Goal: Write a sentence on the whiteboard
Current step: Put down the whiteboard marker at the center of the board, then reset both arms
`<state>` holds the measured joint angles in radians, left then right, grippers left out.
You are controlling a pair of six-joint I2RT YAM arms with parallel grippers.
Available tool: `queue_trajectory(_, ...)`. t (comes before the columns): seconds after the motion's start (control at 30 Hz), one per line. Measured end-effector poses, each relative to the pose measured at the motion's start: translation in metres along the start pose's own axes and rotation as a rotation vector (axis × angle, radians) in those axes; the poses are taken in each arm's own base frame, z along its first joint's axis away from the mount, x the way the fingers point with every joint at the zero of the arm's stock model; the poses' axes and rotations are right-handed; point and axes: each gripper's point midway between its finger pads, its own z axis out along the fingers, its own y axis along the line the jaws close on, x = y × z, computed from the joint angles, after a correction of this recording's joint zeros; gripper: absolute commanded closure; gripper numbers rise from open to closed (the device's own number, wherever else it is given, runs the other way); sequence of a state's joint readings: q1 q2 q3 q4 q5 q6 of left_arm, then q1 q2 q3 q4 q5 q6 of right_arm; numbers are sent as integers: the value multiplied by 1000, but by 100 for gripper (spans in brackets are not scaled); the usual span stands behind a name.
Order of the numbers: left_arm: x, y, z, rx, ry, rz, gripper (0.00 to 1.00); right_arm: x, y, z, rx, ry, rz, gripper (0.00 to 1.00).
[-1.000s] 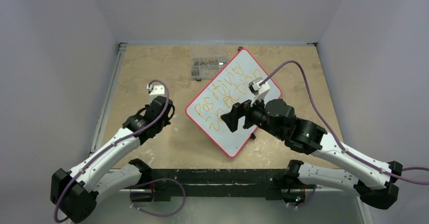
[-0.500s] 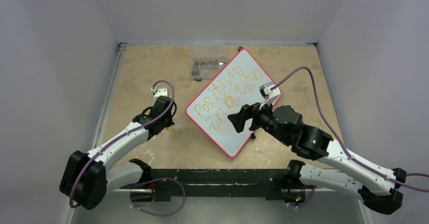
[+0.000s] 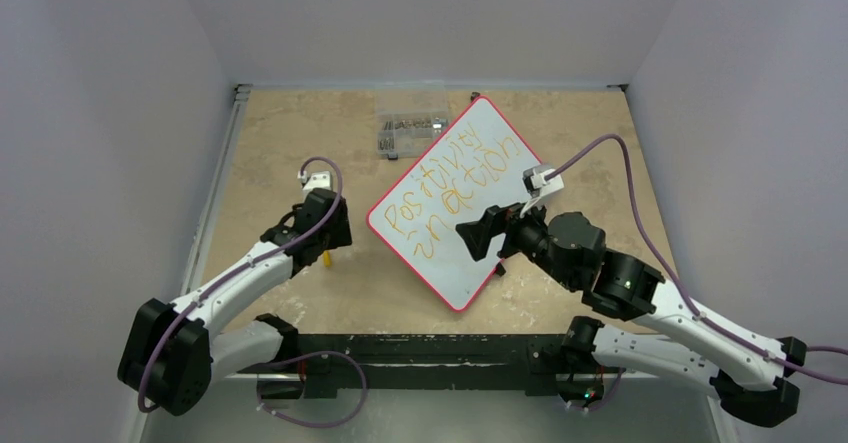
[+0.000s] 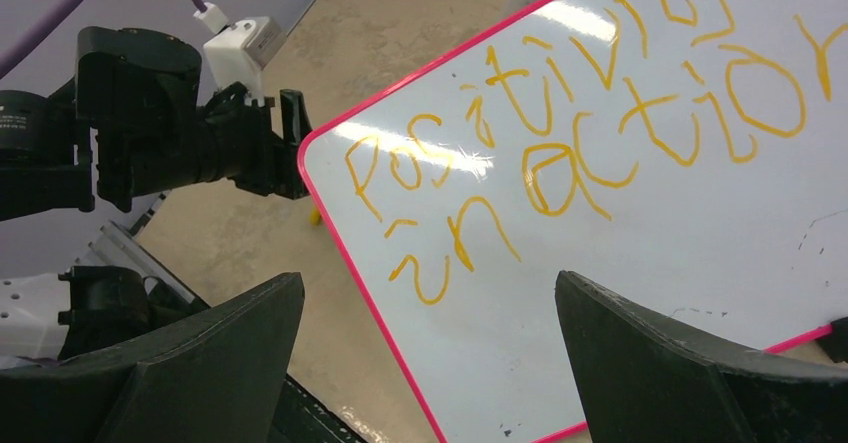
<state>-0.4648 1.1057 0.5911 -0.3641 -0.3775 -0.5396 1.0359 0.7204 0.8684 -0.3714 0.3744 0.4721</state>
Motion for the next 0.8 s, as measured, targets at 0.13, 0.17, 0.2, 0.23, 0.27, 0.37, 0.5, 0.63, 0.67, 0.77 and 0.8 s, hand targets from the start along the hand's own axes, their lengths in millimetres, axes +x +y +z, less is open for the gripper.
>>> queue_trajectory(0.13, 1, -1, -6, 20, 7, -16, 23, -1, -3, -3, 6, -14, 4, 1)
queue_trajectory(0.17, 1, -2, -11, 35, 7, -24, 20, -2, -5, -4, 12, -18, 4, 1)
queue_trajectory(0.2, -1, -3, -18, 53, 0, -35, 19, -3, -6, -5, 18, -26, 6, 1)
queue_trajectory(0.23, -6, -5, -27, 74, -11, -46, 18, -3, -8, -6, 21, -31, 7, 1)
queue_trajectory(0.27, -12, -6, -35, 93, -28, -58, 17, -3, -9, -7, 25, -37, 9, 1)
queue_trajectory(0.37, -42, -14, -71, 171, -97, -101, 17, -6, -13, -9, 35, -69, 19, 1)
queue_trajectory(0.5, -74, -23, -109, 249, -154, -119, 16, -13, -19, -9, 64, -107, 41, 1)
queue_trajectory(0.63, -84, -17, -137, 279, -183, -73, 15, -16, -23, -10, 90, -130, 63, 1)
queue_trajectory(0.67, -86, -15, -143, 282, -195, -51, 15, -16, -25, -10, 99, -135, 70, 1)
queue_trajectory(0.77, -93, -7, -158, 280, -233, 19, 15, -11, -34, -12, 136, -140, 88, 1)
queue_trajectory(0.8, -95, -4, -161, 277, -248, 39, 15, -9, -37, -13, 145, -137, 93, 1)
